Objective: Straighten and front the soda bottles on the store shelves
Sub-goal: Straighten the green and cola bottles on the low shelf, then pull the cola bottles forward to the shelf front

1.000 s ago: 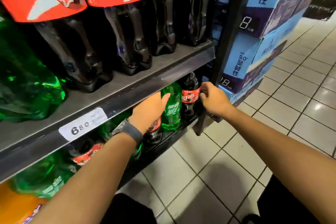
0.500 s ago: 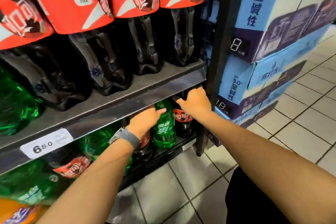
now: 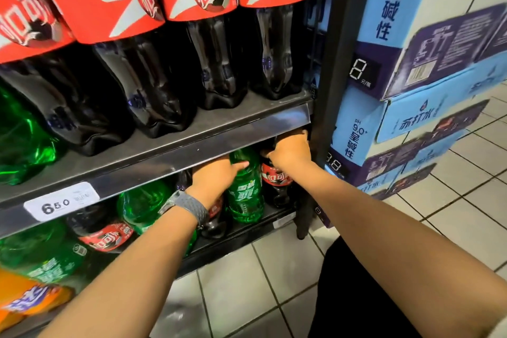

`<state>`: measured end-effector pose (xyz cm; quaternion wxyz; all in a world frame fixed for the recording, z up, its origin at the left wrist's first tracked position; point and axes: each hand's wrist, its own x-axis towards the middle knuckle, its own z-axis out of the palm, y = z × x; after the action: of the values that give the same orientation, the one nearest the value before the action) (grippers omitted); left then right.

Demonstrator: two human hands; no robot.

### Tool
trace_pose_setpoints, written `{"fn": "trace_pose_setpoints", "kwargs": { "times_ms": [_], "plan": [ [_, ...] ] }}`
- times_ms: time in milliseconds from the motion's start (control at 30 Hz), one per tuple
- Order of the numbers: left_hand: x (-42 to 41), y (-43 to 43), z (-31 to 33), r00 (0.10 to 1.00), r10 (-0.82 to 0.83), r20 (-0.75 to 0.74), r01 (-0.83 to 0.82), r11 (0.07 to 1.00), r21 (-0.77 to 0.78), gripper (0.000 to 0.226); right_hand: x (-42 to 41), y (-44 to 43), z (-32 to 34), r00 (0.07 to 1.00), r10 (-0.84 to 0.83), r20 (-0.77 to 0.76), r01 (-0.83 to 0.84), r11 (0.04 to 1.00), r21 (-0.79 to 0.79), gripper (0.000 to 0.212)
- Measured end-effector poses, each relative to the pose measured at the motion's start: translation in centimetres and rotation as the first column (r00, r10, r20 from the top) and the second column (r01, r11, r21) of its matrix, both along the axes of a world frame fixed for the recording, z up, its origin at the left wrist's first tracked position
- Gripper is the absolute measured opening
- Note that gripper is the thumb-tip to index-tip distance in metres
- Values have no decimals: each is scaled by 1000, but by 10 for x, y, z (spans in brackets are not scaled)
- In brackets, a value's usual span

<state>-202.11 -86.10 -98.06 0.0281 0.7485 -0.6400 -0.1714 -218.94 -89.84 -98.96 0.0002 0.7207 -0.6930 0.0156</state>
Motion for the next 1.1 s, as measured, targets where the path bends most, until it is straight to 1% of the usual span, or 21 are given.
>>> {"fn": "trace_pose_setpoints", "kwargs": {
  "times_ms": [100,167,200,300,367,500,567,633,700,733,767,800,833,867,900,933,967,1000,1033,1067,1100],
  "plan": [
    [2,-3,-2,999,-23,36,21,999,44,57,-4,0,5,990,-2,142,4,1000,-12,42],
    [2,-2,-5,1000,21,1,-21,1000,2,63,-7,2,8,968,-17,250,15,1000,12,37],
    [2,-2,-7,1000,30,-7,-30,999,-21,62,-7,2,10,963,-16,268,11,1000,21,38],
    [2,-2,-10,999,38,-10,-38,999,-37,63,-8,5,11,966,-6,259,-4,999,37,39],
    [2,-2,-10,999,41,-8,-41,998,-57,67,-7,6,11,956,-7,292,-1,1000,27,41],
    [2,1,-11,1000,-2,-2,2,994,-111,63,-6,13,13,944,-14,331,3,999,36,40],
    [3,3,-9,1000,1,-10,-2,994,-108,62,-5,23,19,952,8,305,-21,999,38,45],
    [4,8,-6,1000,-7,1,7,994,-112,63,-7,33,25,962,46,269,-48,999,2,47],
    [0,19,-2,998,-65,20,67,984,-167,54,-12,44,32,953,70,295,-77,997,11,46],
    [-2,27,0,995,-95,23,97,971,-220,50,-15,49,39,943,80,323,-99,994,42,51],
    [-5,35,5,992,-124,30,127,957,-262,49,-19,54,47,936,99,338,-134,988,81,54],
    [-8,44,10,987,-156,39,161,949,-271,51,-23,58,57,934,130,333,-177,977,116,56],
    [-9,50,19,978,-201,50,207,949,-236,57,-26,62,70,933,164,321,-218,966,140,55],
    [-9,56,30,962,-267,47,272,948,-166,64,-29,66,85,926,183,330,-244,957,154,52],
    [-8,60,46,939,-342,23,343,936,-77,70,-31,69,100,908,189,374,-257,956,142,46],
    [-7,63,65,910,-414,-21,414,910,-4,71,-31,71,116,875,196,443,-263,960,96,37],
    [-6,67,85,880,-467,-89,471,882,26,68,-30,73,130,832,205,515,-251,968,21,31],
    [-6,70,106,853,-493,-171,499,867,-10,60,-28,73,145,783,228,579,-223,971,-81,26],
    [-7,74,127,832,-493,-254,485,869,-97,52,-27,74,156,728,259,635,-179,966,-189,22],
    [-9,79,147,817,-483,-315,434,875,-216,43,-25,74,166,678,301,671,-127,947,-296,19],
    [-9,82,165,810,-477,-341,364,865,-345,35,-24,74,176,638,346,688,-75,917,-392,21]
  ]
}}
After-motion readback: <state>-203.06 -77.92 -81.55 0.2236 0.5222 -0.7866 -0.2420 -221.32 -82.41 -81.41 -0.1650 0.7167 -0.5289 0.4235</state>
